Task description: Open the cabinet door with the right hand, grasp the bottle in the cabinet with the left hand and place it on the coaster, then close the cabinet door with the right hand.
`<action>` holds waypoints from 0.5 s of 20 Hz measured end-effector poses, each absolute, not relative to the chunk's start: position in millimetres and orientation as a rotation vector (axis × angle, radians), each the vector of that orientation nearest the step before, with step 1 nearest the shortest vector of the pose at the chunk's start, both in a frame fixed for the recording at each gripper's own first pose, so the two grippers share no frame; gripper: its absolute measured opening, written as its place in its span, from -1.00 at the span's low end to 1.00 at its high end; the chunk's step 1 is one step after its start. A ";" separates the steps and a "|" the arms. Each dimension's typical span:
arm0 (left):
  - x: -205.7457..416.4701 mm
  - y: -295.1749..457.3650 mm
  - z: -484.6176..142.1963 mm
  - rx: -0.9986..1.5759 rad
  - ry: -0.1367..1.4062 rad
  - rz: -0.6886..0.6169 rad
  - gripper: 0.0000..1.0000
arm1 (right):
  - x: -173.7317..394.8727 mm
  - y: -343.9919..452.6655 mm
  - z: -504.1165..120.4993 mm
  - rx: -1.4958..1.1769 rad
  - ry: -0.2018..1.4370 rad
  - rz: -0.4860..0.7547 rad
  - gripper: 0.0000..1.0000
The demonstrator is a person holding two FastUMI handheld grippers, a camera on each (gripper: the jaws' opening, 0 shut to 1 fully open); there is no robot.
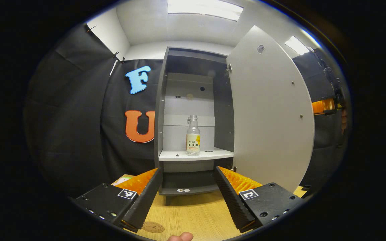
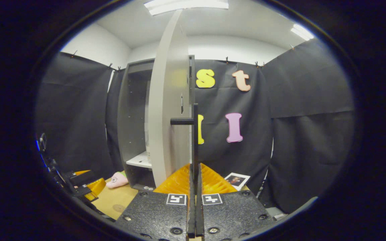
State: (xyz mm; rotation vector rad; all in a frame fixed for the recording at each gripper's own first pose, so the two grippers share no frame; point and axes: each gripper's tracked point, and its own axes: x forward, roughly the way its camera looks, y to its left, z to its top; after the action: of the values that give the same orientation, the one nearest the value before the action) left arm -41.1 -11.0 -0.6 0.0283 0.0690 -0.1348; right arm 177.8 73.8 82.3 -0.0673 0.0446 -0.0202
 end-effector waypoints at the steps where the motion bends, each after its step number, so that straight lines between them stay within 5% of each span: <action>1: -40.4 -11.6 -0.2 0.027 0.066 -0.134 0.89 | 175.2 67.5 84.6 -0.077 0.035 -0.039 -0.92; 10: -26.1 -17.5 11.4 0.010 0.023 -0.121 0.89 | 152.0 51.3 87.4 -0.129 0.005 -0.028 -0.92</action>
State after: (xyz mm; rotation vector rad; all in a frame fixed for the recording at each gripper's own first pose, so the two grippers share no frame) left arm -26.1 -17.5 11.4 0.0097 0.0230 -0.1214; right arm 152.0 51.3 87.4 -0.1291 0.0051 -0.0277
